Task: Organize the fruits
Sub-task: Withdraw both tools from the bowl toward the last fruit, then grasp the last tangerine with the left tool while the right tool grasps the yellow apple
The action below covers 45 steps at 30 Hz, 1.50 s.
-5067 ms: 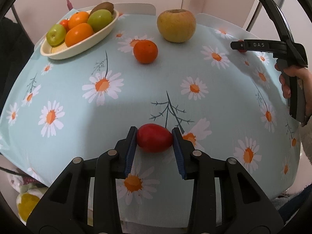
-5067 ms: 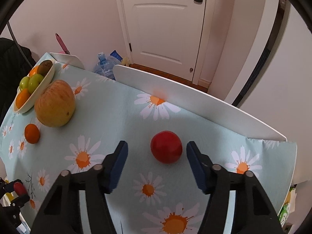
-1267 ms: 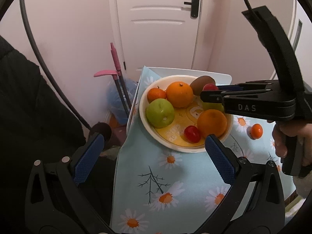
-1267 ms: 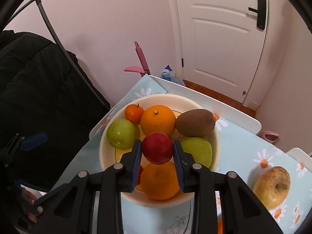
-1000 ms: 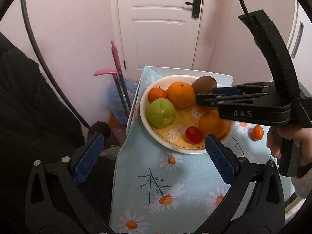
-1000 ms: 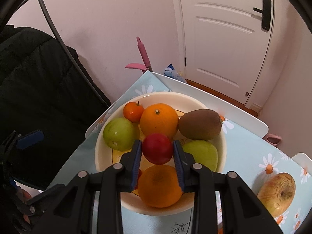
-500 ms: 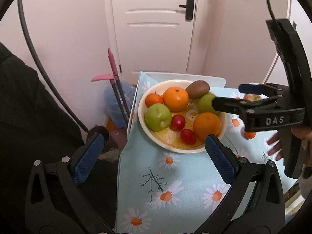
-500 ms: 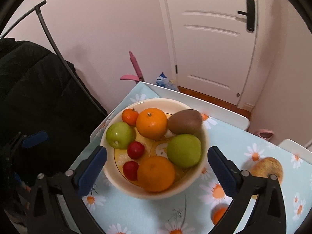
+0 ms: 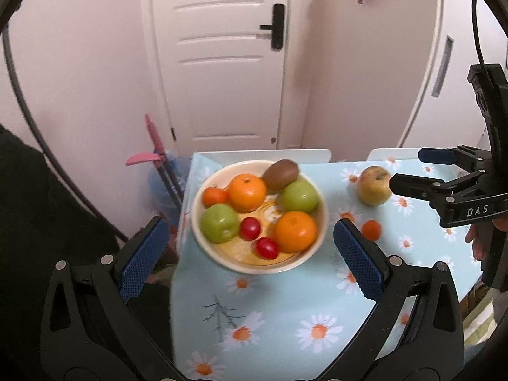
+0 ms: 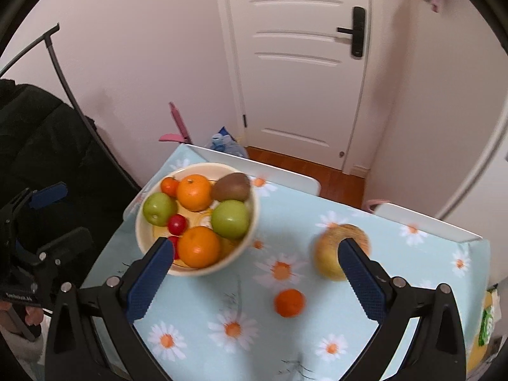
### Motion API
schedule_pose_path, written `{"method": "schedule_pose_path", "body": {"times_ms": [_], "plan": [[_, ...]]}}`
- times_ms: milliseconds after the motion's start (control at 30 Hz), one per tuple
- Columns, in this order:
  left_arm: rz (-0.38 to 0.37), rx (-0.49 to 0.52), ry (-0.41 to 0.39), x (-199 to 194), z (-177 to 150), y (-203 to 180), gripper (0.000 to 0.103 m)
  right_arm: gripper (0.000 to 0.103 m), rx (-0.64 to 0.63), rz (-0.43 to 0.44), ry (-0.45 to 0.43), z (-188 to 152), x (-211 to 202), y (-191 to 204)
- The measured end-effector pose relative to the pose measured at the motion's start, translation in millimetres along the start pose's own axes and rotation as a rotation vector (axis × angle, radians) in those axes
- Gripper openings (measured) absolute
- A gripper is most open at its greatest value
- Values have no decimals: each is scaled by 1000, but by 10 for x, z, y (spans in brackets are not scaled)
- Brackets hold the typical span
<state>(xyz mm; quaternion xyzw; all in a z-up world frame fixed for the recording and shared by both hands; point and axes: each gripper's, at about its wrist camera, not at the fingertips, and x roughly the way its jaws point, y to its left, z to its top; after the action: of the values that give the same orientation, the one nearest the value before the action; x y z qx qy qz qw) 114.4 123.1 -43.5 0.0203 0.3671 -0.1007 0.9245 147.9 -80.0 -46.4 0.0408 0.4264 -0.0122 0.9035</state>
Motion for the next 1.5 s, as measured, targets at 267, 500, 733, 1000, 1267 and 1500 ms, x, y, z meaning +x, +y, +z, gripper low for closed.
{"method": "schedule_pose_path", "body": {"times_ms": [267, 500, 733, 1000, 1267, 1500], "plan": [[1, 17, 4, -1, 25, -512, 103, 103, 0, -11, 5, -152, -218, -493], [7, 9, 35, 116, -40, -977, 103, 103, -86, -18, 16, -281, -249, -817], [19, 4, 54, 349, -129, -1354, 103, 103, -136, 45, 60, -388, -103, -1135], [58, 25, 103, 774, -320, -1703, 103, 103, -194, 95, 67, -470, 208, -1409], [85, 24, 147, 1211, -439, -1884, 88, 103, -205, 165, 83, -518, 545, -1530], [80, 36, 171, 1420, -468, -2016, 70, 103, -211, 206, 81, -530, 711, -1561]]}}
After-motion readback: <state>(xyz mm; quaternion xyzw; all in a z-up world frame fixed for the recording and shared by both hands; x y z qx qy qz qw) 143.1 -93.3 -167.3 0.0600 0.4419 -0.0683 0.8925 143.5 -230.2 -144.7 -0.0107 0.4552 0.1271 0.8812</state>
